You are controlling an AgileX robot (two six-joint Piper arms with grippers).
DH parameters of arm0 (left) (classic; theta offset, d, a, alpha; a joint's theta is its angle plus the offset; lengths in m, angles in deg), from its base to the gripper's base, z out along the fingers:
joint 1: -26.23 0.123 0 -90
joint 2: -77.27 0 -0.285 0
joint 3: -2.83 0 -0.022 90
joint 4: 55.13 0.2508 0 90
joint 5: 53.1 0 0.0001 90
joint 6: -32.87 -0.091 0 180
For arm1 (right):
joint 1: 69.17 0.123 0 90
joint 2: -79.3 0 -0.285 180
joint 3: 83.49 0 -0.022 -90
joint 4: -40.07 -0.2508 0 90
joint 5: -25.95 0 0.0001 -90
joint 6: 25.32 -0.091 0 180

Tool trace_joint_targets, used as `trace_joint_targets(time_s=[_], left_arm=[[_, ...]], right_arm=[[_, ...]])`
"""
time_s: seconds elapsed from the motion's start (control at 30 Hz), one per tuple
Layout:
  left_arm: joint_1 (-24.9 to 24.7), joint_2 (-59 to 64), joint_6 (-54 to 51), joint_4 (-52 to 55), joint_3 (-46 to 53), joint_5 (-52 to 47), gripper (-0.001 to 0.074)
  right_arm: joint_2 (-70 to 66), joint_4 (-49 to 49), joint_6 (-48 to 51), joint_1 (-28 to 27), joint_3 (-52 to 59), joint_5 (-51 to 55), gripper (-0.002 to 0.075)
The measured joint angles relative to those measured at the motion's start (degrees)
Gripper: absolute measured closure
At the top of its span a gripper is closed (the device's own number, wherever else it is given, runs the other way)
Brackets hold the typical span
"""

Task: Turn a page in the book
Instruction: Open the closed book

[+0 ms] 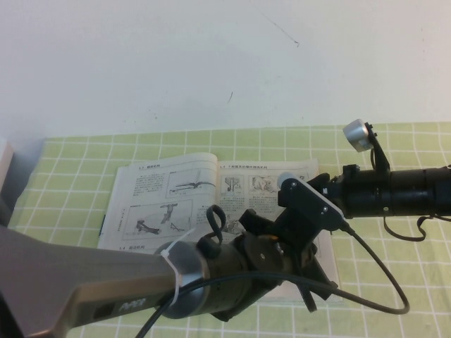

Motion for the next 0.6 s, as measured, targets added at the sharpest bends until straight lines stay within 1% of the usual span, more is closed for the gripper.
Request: trace_joint_targets(time_s=[0.2, 0.27, 0.4, 0.5, 0.6], left_arm=[[0.0, 0.0, -12.4, -12.4, 0.0, 3.8, 0.0739], [0.0, 0.0, -14.8, -15.2, 0.0, 4.6, 0.0739], [0.0, 0.0, -16.3, -16.9, 0.0, 5.4, 0.0739], [0.0, 0.0, -16.4, -17.3, 0.0, 5.7, 0.0739], [0.0, 0.0, -16.4, -17.3, 0.0, 5.7, 0.0739]], right_arm=[[0.1, 0.0, 0.0, 0.0, 0.0, -0.1, 0.0338], [1.1, 0.0, 0.0, -0.3, 0.0, -0.8, 0.0338], [5.2, 0.4, 0.0, -1.8, 0.0, -2.1, 0.0338], [8.7, 5.4, 0.1, -3.6, 0.0, -3.6, 0.0342], [10.5, 15.8, -0.6, -4.4, -0.1, -5.3, 0.0398]])
